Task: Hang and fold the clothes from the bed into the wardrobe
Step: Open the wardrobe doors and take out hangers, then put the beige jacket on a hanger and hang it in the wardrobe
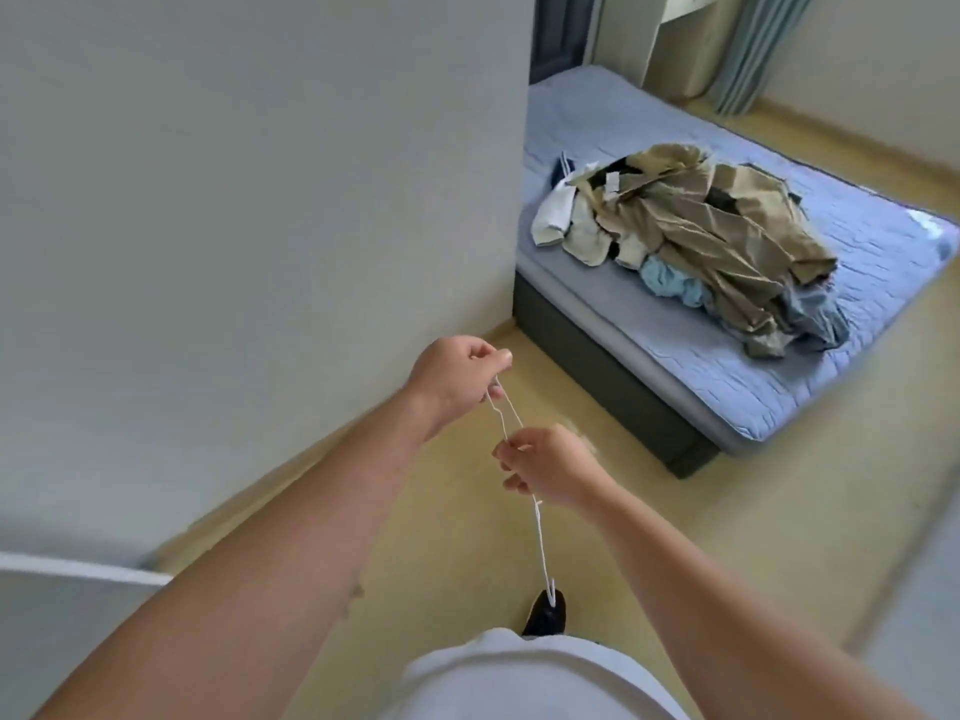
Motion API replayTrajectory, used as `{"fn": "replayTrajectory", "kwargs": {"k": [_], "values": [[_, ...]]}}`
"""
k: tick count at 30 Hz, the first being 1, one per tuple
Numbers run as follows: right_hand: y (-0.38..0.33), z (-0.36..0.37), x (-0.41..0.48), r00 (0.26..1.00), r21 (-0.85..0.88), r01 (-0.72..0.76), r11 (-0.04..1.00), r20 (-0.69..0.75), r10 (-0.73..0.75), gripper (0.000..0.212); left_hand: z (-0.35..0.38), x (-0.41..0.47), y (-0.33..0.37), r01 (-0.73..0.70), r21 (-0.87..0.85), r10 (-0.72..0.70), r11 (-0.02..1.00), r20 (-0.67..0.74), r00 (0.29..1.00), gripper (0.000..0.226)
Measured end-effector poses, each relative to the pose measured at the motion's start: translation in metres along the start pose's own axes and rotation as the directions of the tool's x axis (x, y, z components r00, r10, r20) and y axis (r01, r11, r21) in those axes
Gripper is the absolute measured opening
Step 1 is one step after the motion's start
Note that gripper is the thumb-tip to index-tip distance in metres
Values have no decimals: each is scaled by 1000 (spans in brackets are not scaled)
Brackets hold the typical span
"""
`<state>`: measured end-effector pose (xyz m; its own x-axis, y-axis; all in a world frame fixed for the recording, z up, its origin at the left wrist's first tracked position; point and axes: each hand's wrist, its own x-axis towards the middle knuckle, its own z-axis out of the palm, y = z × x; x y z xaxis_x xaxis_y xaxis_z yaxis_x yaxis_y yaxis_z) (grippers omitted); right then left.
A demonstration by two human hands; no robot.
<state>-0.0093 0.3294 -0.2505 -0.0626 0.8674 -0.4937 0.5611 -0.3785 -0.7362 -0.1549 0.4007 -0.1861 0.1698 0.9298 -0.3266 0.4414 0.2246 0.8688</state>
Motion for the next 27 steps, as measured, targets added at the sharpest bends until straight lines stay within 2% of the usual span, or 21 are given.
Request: {"fn": "replayTrajectory", "kwargs": {"k": [4,8,12,19,20,21,23,24,25,27], "values": [[29,-67,21,983,79,-94,992,-149,105,18,58,55,38,-22,-41,24,999,48,999,15],[49,-124,38,947,125,-124,984,-281,155,29,99,97,73,-3,-86,11,996,97,995,17],[64,-165,59,893,221,-161,962,-382,237,25,127,140,97,50,-112,-31,992,165,986,18],[71,-219,125,780,437,-152,886,-498,380,25,151,246,123,115,-108,-79,988,294,953,34],[71,-228,139,754,548,-128,827,-488,440,23,153,264,128,129,-115,-87,985,320,943,37],[69,-239,153,730,698,-80,711,-445,519,20,154,282,133,140,-109,-94,984,348,933,39],[60,-264,177,707,938,66,342,-285,648,15,154,320,145,141,-70,-101,988,403,909,42],[55,-278,189,699,977,139,160,-211,684,11,154,340,151,128,-47,-96,991,427,899,43],[50,-292,200,685,979,201,22,-157,712,8,153,359,157,115,-24,-92,993,445,891,44],[45,-317,221,660,947,289,-143,-88,746,10,155,397,169,99,10,-92,995,468,879,43]]}}
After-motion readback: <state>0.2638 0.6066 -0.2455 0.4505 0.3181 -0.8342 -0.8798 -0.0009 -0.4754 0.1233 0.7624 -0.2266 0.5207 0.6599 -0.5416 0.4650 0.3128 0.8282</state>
